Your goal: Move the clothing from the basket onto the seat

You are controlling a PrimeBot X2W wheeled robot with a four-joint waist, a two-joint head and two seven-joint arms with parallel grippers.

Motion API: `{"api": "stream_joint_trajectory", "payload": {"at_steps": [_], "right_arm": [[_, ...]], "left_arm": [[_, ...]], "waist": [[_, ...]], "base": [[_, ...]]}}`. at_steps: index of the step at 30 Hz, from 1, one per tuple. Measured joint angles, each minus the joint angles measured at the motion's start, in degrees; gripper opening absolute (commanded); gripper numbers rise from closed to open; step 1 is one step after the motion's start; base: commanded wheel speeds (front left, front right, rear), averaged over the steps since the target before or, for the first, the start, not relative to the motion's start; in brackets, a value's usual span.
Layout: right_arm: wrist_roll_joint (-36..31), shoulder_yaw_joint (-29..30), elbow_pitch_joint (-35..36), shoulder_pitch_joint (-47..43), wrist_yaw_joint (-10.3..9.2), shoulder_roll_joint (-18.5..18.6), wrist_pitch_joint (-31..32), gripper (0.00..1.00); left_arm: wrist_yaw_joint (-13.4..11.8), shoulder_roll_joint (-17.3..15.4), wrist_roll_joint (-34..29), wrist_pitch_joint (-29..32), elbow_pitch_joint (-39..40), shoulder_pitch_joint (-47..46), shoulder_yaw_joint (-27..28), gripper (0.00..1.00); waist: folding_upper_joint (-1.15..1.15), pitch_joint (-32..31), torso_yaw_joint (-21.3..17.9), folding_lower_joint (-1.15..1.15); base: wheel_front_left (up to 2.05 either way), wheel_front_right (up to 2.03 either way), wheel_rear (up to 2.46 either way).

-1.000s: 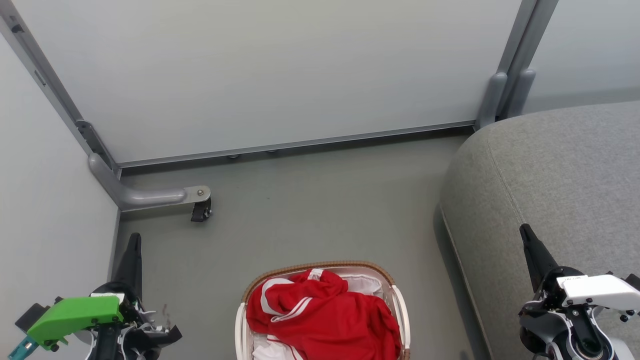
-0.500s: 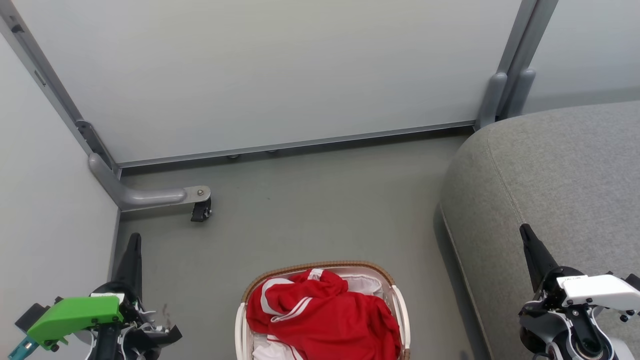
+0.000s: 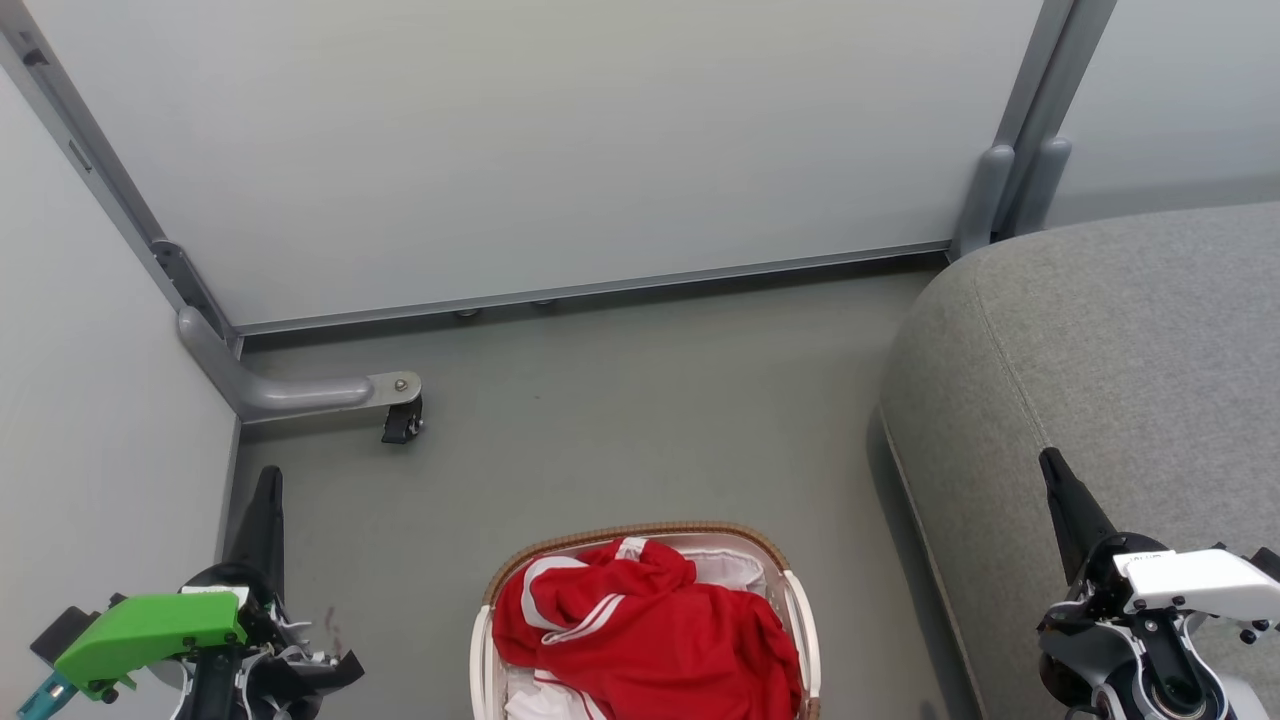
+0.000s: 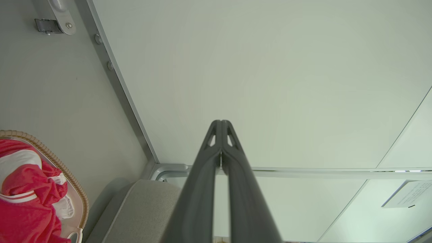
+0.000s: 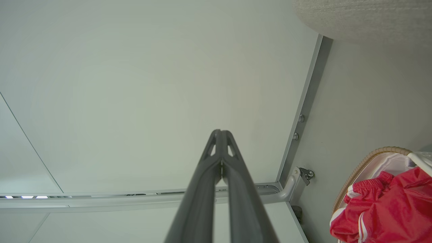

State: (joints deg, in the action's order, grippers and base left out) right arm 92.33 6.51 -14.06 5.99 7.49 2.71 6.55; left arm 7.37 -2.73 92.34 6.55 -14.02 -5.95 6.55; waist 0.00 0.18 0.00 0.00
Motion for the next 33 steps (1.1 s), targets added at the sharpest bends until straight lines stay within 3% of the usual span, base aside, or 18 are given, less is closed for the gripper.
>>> {"api": "stream_joint_trajectory", "payload": {"at_steps": [7, 8, 10, 11, 12, 22, 33], "right_arm": [[0.0, 0.0, 0.0, 0.0, 0.0, 0.0, 0.0, 0.0], [0.0, 0.0, 0.0, 0.0, 0.0, 0.0, 0.0, 1.0], [-0.01, -0.09, -0.92, -0.57, -0.01, -0.3, -0.01, 1.0], [-0.01, -0.13, -1.51, -1.01, -0.02, -0.52, -0.01, 0.0], [-0.01, -0.16, -1.91, -1.34, -0.02, -0.68, -0.01, 1.0], [-1.49, -0.82, -3.11, -2.68, -0.02, -1.2, -2.12, 1.0], [-10.65, -0.11, -1.14, -2.74, -0.02, -1.09, -5.01, 1.0]], "left_arm": [[0.0, 0.0, 0.0, 0.0, 0.0, 0.0, 0.0, 0.0], [0.0, 0.0, 0.0, 0.0, 0.0, 0.0, 0.0, 1.0], [-0.03, 0.18, -0.01, -0.07, -0.97, 0.49, -0.08, 1.0], [-0.05, 0.31, -0.01, -0.07, -1.54, 0.98, -0.13, 0.0], [-0.05, 0.38, -0.01, -0.05, -1.93, 1.42, -0.22, 1.0], [-0.08, 0.58, -0.63, -2.2, -2.7, 3.05, -2.81, 1.0], [-0.07, 0.56, -7.82, -5.03, -0.81, 3.06, -4.65, 1.0]], "waist": [[0.0, 0.0, 0.0, 0.0], [0.0, 0.0, 0.0, 0.0], [0.0, 0.0, 0.0, 0.0], [0.0, 0.0, 0.0, 0.0], [0.0, 0.0, 0.0, 0.0], [0.0, 0.03, 0.0, 0.0], [0.0, 0.04, 0.0, 0.0]], "base": [[0.0, 0.0, 0.0], [0.0, 0.0, 0.0], [0.0, 0.0, 0.0], [0.0, 0.0, 0.0], [0.0, 0.0, 0.0], [0.0, 0.0, 0.0], [0.0, 0.0, 0.0]]}}
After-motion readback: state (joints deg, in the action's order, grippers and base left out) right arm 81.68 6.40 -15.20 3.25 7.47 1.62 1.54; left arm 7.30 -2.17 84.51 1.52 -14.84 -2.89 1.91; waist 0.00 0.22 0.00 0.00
